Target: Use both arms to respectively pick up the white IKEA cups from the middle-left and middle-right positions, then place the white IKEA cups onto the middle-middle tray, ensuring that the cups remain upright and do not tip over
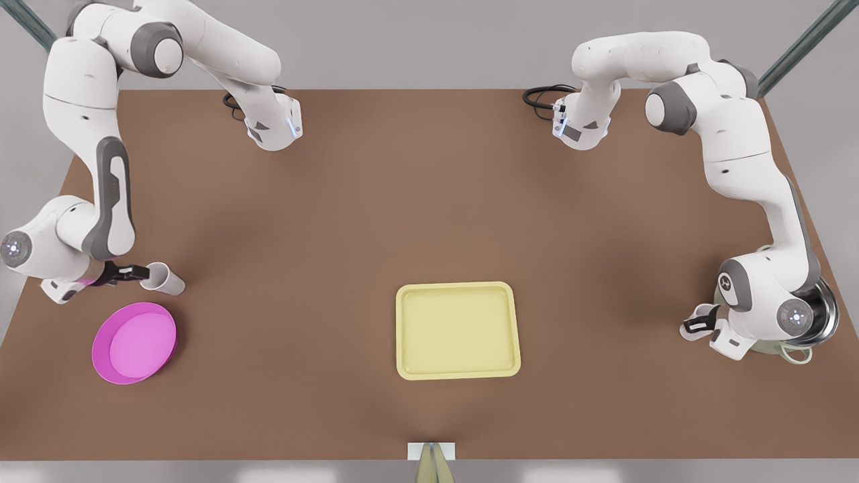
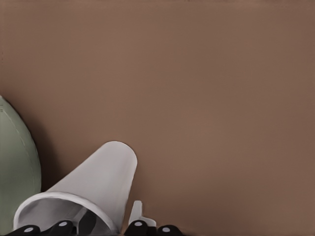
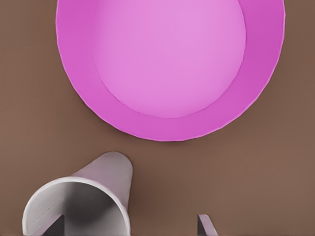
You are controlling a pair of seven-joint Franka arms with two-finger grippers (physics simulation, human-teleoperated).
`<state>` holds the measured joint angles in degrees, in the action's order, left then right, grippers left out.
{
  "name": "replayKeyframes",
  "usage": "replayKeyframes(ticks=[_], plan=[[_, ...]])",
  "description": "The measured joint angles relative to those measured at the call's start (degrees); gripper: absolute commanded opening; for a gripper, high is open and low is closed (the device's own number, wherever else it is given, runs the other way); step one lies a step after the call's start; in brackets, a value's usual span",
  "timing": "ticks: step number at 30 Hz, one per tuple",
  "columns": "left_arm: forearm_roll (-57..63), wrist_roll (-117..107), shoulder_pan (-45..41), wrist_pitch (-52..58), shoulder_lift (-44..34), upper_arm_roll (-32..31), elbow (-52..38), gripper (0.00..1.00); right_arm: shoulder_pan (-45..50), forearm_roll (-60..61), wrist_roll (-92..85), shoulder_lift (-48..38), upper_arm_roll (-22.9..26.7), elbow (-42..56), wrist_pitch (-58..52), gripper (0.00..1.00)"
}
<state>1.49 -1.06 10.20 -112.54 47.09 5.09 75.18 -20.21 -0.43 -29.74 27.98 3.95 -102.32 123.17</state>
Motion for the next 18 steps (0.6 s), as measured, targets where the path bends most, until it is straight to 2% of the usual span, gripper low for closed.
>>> replayKeyframes(ticks=[1,7,14,15,16,18], plan=[[0.1,-0.1,0.0,-0.1,0.0,0.0,0.0,0.21,-0.1,0.0,-0.3,0.2,0.0,-0.2,0.2,1.00],[-0.3,-2.4,-3.4,-0.3,-2.4,-0.3,0.1,0.21,-0.4,0.1,-2.1,1.3,0.0,-1.4,1.0,1.00],[-0.6,-13.1,-26.0,6.7,-4.8,-2.2,-5.6,0.21,-0.4,0.1,-3.5,3.5,0.0,-1.8,1.9,1.00],[-0.8,-15.6,-27.6,7.9,-4.8,-4.5,-6.9,0.21,-0.5,0.1,-3.7,3.6,0.0,-1.8,2.0,0.85],[-0.9,-18.2,-29.5,8.9,-4.7,-6.2,-7.7,0.21,-0.5,0.1,-3.8,3.7,0.0,-1.8,2.1,0.66],[-1.0,-23.3,-34.0,10.4,-3.7,-7.6,-9.3,0.21,-0.5,0.2,-4.2,3.9,0.0,-1.8,2.1,0.46]])
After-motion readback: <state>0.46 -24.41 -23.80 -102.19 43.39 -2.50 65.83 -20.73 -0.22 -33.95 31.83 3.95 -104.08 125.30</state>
